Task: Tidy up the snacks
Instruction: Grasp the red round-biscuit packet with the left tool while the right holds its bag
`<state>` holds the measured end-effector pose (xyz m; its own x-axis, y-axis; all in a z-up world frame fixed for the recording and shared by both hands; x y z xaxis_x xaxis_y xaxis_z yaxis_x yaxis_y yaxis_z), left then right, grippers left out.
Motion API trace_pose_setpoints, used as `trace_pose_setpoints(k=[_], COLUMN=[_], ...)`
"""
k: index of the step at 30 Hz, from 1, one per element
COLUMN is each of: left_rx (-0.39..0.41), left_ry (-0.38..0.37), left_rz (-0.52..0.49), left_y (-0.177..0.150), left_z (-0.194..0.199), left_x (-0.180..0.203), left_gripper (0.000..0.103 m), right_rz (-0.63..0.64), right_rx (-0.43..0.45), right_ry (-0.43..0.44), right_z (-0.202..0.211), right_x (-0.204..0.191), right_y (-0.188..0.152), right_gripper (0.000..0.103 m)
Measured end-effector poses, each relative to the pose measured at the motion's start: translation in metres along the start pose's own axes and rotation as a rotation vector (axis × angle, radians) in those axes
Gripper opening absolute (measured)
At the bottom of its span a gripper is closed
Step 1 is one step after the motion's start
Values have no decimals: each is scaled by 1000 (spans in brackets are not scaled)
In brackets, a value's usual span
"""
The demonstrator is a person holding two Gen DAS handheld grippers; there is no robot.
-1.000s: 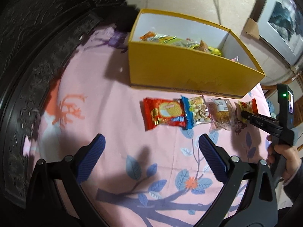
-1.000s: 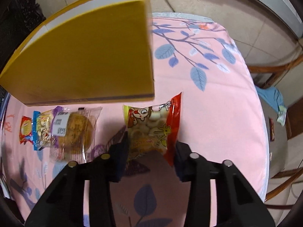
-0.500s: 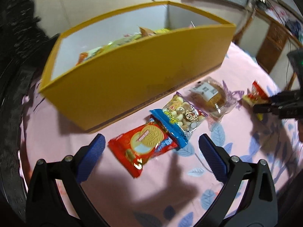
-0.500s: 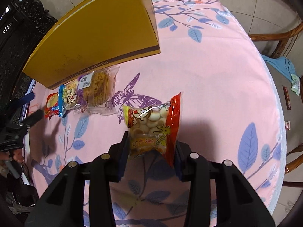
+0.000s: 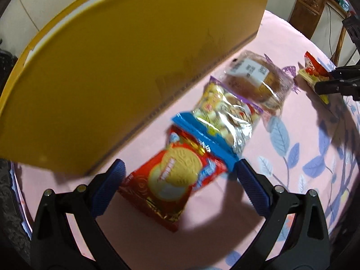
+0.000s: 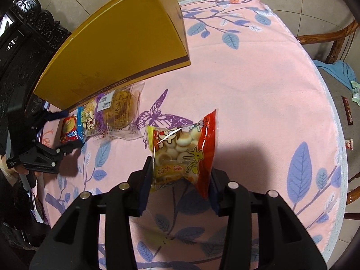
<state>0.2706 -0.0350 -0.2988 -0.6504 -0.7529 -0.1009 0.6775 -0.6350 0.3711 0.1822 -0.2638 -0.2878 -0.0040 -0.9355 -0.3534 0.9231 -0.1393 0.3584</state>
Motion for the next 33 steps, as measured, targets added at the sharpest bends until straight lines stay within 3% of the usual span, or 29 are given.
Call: trace_pose_setpoints(k=[4,6,12,19,22,25,29,33], left_rx=[6,12,52,39,32,19,5,-3], left_ry=[-26,-22,108,75,79,108,107,138], left_rz=[8,11,101,121,166,248,342,372], left_y=[-16,-24,-19,-4,-7,-12,-17,-28], left_z=[10,15,13,4,3,4,3,12], left_x=[15,24,7,-9,-16,-14,-18,-25], left_gripper=[96,87,78,78,79,89,90,90], right_rz=[-4,-4,-4,-13,-18,-10,-14,4], right_rx=[15,20,23,24,27,25,14,12], right_ry=[1,1,9,13,10,0,-11,-42], right_z=[1,0,0,0,0,0,-1,-2], right_x=[0,-1,0,0,0,-1,-2,-5], right_y=[0,-1,-1,-1,-1,-1,0,0], right_gripper=[45,45,46,46,46,46,46,46])
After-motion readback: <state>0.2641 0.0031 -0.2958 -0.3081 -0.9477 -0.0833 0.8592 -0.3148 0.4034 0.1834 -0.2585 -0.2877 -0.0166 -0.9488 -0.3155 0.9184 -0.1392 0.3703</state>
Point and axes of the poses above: each gripper's, at about its wrist camera, not at the fingertips, and z roughly against the way its jaws point, x to its right, y to its top, the point moved 5 cm from there along -z, roughly the way its jaws point
